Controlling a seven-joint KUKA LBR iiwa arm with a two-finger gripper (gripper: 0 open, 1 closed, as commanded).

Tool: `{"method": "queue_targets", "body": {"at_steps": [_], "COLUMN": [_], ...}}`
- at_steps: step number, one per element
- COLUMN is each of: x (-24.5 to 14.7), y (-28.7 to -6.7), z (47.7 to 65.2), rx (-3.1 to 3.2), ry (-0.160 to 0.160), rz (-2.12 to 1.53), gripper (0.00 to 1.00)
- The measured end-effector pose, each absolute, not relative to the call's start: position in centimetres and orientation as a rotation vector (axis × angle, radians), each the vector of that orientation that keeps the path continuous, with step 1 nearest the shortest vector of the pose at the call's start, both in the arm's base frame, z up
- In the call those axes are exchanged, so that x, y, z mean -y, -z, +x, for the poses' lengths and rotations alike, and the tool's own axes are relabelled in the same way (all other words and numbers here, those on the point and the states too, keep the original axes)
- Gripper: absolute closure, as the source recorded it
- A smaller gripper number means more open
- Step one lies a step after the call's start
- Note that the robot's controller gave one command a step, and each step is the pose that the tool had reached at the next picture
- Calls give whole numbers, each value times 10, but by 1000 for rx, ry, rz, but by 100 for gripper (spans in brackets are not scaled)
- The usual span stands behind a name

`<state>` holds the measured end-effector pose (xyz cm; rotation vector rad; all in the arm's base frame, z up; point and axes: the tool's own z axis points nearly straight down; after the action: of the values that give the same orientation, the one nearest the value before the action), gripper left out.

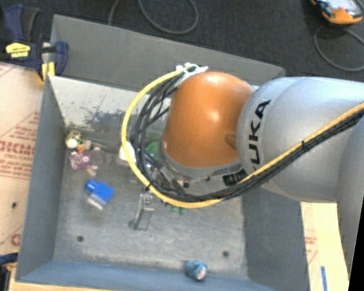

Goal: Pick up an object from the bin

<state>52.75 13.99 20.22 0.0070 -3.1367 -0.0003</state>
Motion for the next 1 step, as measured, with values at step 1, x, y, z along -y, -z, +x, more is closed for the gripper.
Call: {"method": "queue_targets", "body": {"at_steps": [1], "x": [-139], "y": [-207], "z": [529], "rx": [3144], "ry": [2], "rz": [1], "gripper": [0]}}
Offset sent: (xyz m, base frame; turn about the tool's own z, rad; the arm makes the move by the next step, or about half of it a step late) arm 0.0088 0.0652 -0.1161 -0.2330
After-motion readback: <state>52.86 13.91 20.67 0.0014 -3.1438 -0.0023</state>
